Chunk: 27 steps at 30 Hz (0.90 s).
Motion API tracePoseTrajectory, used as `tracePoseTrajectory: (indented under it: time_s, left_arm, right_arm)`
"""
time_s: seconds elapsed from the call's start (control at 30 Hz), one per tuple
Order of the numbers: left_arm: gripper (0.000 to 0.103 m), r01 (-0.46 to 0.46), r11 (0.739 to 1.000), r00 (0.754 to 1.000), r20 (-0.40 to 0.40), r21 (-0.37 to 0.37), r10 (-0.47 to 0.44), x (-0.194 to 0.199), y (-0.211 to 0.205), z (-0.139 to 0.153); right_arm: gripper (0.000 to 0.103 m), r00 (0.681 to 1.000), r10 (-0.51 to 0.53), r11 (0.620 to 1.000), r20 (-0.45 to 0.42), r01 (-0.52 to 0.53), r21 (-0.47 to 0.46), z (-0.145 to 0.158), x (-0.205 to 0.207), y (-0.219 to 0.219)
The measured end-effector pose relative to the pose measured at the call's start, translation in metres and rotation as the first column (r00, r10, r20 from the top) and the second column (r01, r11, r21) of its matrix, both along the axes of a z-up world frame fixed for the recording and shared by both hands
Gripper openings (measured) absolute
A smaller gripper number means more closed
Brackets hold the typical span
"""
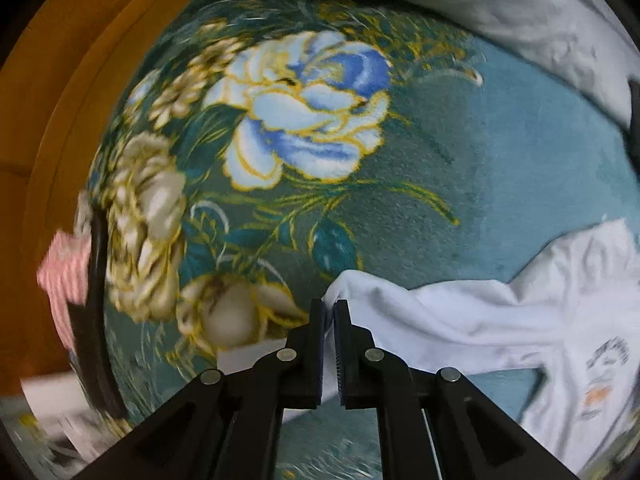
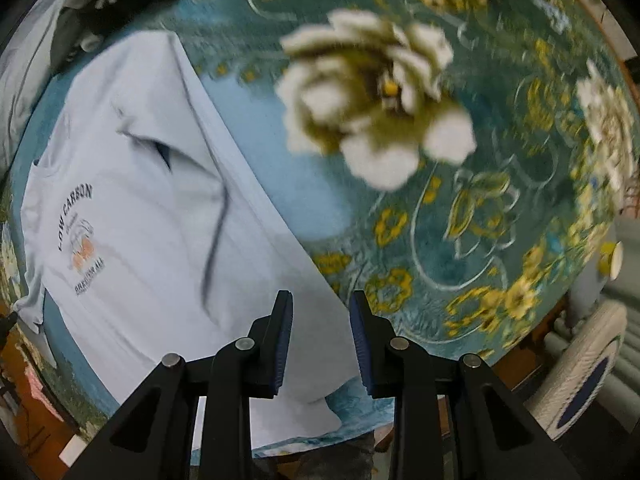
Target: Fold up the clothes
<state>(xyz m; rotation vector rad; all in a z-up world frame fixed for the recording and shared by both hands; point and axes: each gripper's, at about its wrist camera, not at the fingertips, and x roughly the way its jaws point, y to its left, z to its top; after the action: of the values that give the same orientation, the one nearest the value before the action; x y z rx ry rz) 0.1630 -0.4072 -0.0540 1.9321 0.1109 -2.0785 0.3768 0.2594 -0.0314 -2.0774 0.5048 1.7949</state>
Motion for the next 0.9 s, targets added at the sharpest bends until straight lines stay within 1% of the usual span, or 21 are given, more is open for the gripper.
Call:
tracePoseTrajectory:
  time_s: [0.07, 0.13, 0.2, 0.23, 0.33, 0.37, 0.4, 0.43, 0.57, 0.63, 0.7, 0.73, 0.87, 0.9]
  left_arm:
    - [0.012, -0.074, 0.997, 0.997, -0.033, 0.037, 0.075, 0.013, 0.0, 0.015]
    - [0.017, -0.152, 0.984, 0.986, -0.061, 0.093, 0.158, 0.032, 0.004, 0.032]
    - [0.023, -0.204, 0.968, 0.974, -0.068, 0.143, 0.215, 0.048, 0.008, 0.042]
    - [0.026, -0.238, 0.956, 0.965, -0.066, 0.172, 0.252, 0.06, 0.013, 0.046]
    - [0.028, -0.286, 0.933, 0.952, -0.048, 0.217, 0.303, 0.089, 0.029, 0.053]
    - [0.028, -0.288, 0.931, 0.952, -0.043, 0.223, 0.304, 0.097, 0.036, 0.053]
    - [0.028, -0.283, 0.933, 0.954, -0.036, 0.223, 0.298, 0.104, 0.046, 0.054]
    - [0.028, -0.278, 0.935, 0.956, -0.03, 0.223, 0.291, 0.11, 0.057, 0.054]
    - [0.028, -0.25, 0.936, 0.964, -0.021, 0.246, 0.263, 0.12, 0.098, 0.057]
    - [0.028, -0.233, 0.938, 0.969, -0.023, 0.255, 0.246, 0.122, 0.117, 0.06]
    - [0.028, -0.226, 0.941, 0.971, -0.02, 0.253, 0.239, 0.123, 0.125, 0.061]
    - [0.028, -0.223, 0.942, 0.972, -0.018, 0.251, 0.235, 0.124, 0.128, 0.062]
    - [0.028, -0.211, 0.946, 0.975, -0.012, 0.245, 0.22, 0.127, 0.143, 0.064]
    - [0.028, -0.207, 0.947, 0.976, -0.01, 0.244, 0.216, 0.127, 0.146, 0.064]
  right_arm:
    - [0.034, 1.0, 0.001, 1.0, 0.002, -0.001, -0.02, -0.01, 0.003, 0.002]
    - [0.034, 1.0, 0.001, 0.999, -0.001, -0.001, -0.044, -0.021, 0.005, 0.003]
    - [0.034, 1.0, 0.002, 0.998, -0.003, -0.003, -0.061, -0.028, 0.007, 0.004]
    - [0.034, 1.0, -0.002, 0.997, -0.001, 0.001, -0.071, -0.032, 0.009, 0.004]
    - [0.032, 1.0, -0.01, 0.995, 0.0, 0.01, -0.099, -0.04, 0.013, 0.004]
    - [0.024, 1.0, -0.004, 0.996, 0.0, 0.004, -0.092, -0.041, 0.014, 0.003]
    - [0.01, 1.0, 0.005, 0.996, 0.0, -0.005, -0.092, -0.041, 0.014, 0.002]
    - [0.004, 1.0, 0.015, 0.996, 0.0, -0.015, -0.092, -0.041, 0.015, 0.002]
    - [0.002, 0.997, 0.062, 0.994, -0.042, -0.065, -0.09, -0.025, 0.011, 0.008]
    - [0.002, 0.992, 0.097, 0.993, -0.081, -0.102, -0.057, -0.007, 0.004, 0.02]
    - [0.002, 0.986, 0.128, 0.992, -0.111, -0.129, -0.008, 0.01, -0.004, 0.039]
    - [0.002, 0.981, 0.152, 0.988, -0.12, -0.149, 0.036, 0.02, -0.011, 0.052]
    - [0.002, 0.967, 0.225, 0.96, -0.122, -0.199, 0.197, 0.045, -0.042, 0.106]
    - [0.002, 0.966, 0.228, 0.955, -0.119, -0.198, 0.22, 0.048, -0.053, 0.12]
